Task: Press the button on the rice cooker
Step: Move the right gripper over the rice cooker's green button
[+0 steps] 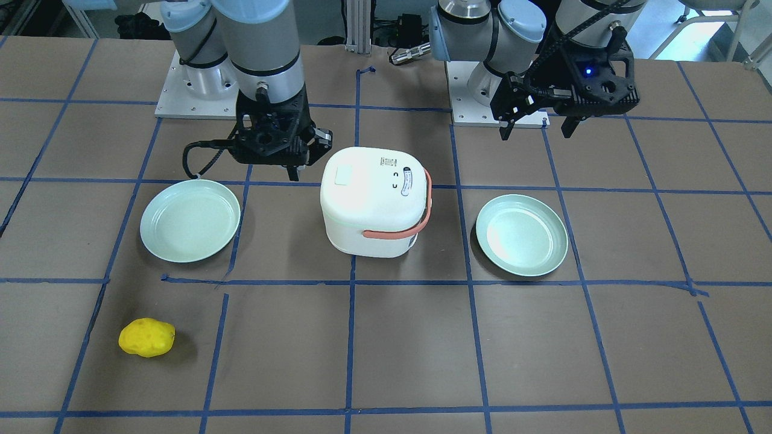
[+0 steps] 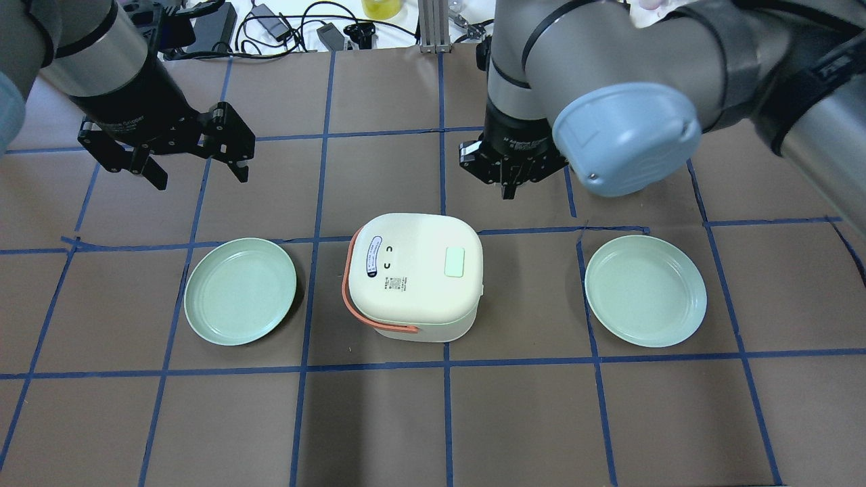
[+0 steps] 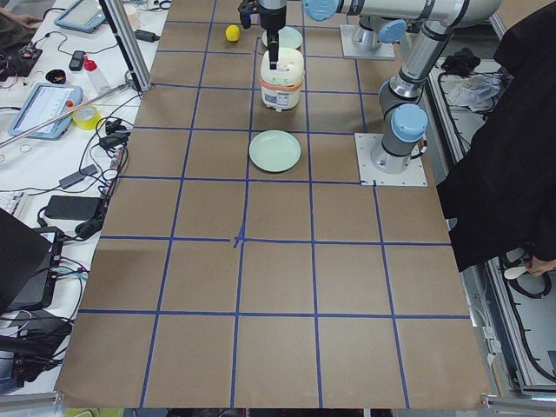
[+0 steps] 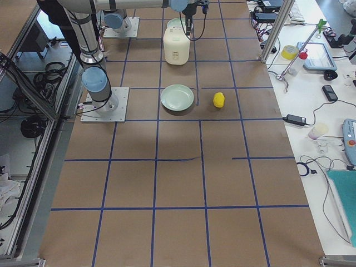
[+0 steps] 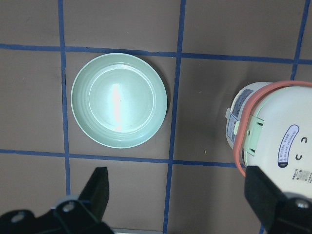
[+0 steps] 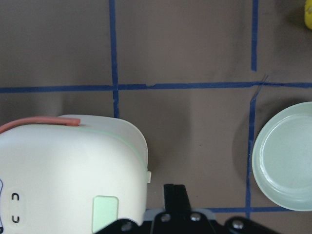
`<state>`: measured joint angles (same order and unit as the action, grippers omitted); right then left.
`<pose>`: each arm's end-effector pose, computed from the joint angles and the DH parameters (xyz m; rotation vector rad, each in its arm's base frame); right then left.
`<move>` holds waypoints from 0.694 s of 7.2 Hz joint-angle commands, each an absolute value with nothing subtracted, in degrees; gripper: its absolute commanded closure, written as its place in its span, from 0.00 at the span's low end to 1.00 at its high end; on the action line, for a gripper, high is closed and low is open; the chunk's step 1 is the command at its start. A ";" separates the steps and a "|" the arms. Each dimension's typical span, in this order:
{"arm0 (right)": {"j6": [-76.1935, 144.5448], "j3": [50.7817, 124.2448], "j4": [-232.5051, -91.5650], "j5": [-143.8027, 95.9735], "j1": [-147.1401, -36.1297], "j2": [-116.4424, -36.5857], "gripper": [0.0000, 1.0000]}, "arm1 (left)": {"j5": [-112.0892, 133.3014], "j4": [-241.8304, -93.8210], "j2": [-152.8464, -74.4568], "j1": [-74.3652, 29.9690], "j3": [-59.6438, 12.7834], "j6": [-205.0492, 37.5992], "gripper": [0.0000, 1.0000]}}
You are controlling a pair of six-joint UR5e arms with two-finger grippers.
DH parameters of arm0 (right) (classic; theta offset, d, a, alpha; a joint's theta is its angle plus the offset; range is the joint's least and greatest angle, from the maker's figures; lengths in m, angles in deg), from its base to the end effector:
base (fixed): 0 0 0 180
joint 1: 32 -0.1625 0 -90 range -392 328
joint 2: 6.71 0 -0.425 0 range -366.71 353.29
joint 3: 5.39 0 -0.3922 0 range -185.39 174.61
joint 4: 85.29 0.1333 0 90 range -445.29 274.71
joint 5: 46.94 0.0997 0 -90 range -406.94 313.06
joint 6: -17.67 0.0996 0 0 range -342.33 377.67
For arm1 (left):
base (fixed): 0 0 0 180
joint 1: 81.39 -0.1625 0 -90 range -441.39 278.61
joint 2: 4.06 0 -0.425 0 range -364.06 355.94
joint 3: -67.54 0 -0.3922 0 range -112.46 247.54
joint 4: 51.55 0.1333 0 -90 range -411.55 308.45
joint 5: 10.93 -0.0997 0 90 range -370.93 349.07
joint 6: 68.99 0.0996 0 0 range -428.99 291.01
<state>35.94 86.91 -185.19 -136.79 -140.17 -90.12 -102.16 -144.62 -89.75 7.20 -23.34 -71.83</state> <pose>0.2946 -0.4692 0.4263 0.0027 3.1335 -0.0250 -0.1198 -0.4630 0.5108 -0.1158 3.1180 -0.0102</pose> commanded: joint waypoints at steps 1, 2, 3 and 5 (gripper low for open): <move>40.24 91.27 -190.91 -136.76 -143.70 -89.59 0.94 | -102.16 -144.62 -89.75 7.20 -23.34 -71.89 0.00; 42.44 93.20 -193.89 -136.76 -145.19 -88.89 0.94 | -102.16 -144.62 -89.75 7.20 -23.34 -71.81 0.00; 42.89 95.13 -196.27 -136.76 -146.69 -88.19 0.94 | -102.16 -144.62 -89.75 7.20 -23.34 -71.81 0.00; 44.12 95.41 -195.51 -137.02 -146.88 -88.62 0.94 | -102.16 -144.62 -89.75 7.20 -23.34 -71.81 0.00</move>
<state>43.11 94.92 -195.54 -136.93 -146.52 -88.46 -102.16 -144.62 -89.75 7.20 -23.34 -71.81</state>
